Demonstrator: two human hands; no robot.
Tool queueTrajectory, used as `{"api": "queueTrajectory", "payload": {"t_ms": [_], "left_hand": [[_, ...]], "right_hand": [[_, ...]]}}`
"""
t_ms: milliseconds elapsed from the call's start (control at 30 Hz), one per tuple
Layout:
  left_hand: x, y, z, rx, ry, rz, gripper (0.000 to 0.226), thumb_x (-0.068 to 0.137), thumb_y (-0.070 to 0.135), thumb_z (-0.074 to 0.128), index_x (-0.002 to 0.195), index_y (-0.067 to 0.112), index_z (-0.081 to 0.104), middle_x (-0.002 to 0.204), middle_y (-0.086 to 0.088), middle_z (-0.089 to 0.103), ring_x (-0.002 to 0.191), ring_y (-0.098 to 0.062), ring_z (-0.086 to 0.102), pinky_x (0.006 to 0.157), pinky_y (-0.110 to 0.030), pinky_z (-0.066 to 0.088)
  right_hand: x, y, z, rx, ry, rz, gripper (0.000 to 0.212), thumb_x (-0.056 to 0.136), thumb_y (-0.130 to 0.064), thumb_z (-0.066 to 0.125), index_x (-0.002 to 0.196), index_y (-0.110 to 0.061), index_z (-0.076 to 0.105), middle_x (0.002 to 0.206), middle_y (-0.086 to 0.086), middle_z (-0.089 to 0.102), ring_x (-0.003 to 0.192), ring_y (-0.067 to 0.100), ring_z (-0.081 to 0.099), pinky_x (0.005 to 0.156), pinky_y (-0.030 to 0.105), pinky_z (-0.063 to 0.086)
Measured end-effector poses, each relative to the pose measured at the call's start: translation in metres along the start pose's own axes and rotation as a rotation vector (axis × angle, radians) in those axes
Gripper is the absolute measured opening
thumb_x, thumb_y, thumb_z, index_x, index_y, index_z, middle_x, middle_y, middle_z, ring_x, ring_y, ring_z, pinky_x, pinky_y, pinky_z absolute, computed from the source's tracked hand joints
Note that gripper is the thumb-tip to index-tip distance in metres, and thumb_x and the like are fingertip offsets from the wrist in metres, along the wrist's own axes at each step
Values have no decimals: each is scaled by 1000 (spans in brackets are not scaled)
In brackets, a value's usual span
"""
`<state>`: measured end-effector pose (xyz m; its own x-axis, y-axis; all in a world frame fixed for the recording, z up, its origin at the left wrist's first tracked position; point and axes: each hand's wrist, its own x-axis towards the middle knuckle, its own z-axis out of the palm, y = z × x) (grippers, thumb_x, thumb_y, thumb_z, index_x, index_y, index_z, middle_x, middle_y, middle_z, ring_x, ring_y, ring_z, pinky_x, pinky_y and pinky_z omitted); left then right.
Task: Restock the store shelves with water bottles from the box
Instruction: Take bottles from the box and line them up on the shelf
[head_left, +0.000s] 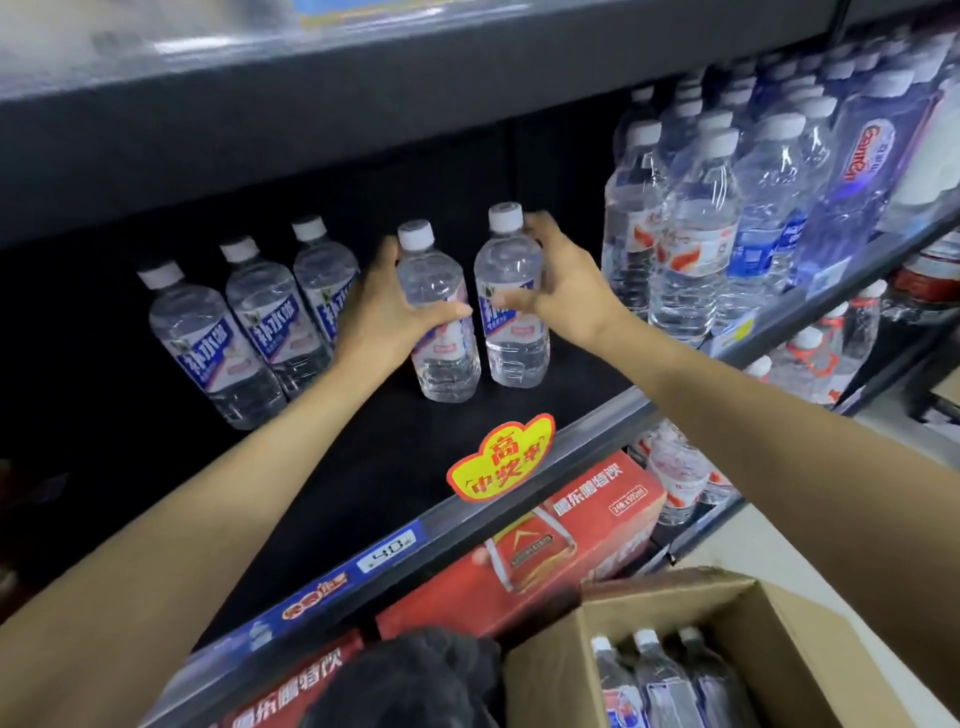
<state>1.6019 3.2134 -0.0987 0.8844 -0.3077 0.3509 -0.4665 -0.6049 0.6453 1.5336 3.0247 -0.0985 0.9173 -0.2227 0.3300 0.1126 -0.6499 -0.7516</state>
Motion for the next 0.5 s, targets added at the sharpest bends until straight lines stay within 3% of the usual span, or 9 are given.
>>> {"api": "queueTrajectory", "payload": {"t_ms": [133, 267, 367, 500], "left_hand": [[12, -2, 1, 55, -1, 35, 97, 59, 53, 84, 137, 26, 33, 133, 0, 56, 119, -23, 57, 95, -46, 50], [25, 2, -4, 200, -46, 157, 107, 66, 43, 85, 147, 35, 16, 147, -2, 43, 129, -27, 49, 99, -47, 47], [43, 0, -19, 347, -163, 196, 104, 69, 40, 84, 150, 30, 20, 149, -8, 37, 135, -28, 40, 106, -42, 39], [60, -2, -35, 480, -199, 265, 90, 71, 37, 84, 144, 24, 33, 140, -7, 47, 125, -25, 48, 94, -34, 40]], "right_hand": [[13, 4, 6, -89, 25, 5, 84, 77, -20, 81, 148, -16, 36, 141, 13, 37, 128, 28, 47, 106, 38, 42], [31, 5, 14, -118, 34, 3, 80, 76, -20, 82, 145, -19, 41, 139, 14, 45, 123, 31, 53, 102, 41, 47], [40, 9, 19, -151, 29, -31, 78, 75, -21, 81, 143, -19, 43, 137, 13, 51, 132, 30, 46, 105, 40, 44], [48, 14, 25, -63, 56, -52, 75, 75, -18, 82, 141, -20, 47, 132, 10, 55, 119, 25, 58, 99, 39, 50]]}}
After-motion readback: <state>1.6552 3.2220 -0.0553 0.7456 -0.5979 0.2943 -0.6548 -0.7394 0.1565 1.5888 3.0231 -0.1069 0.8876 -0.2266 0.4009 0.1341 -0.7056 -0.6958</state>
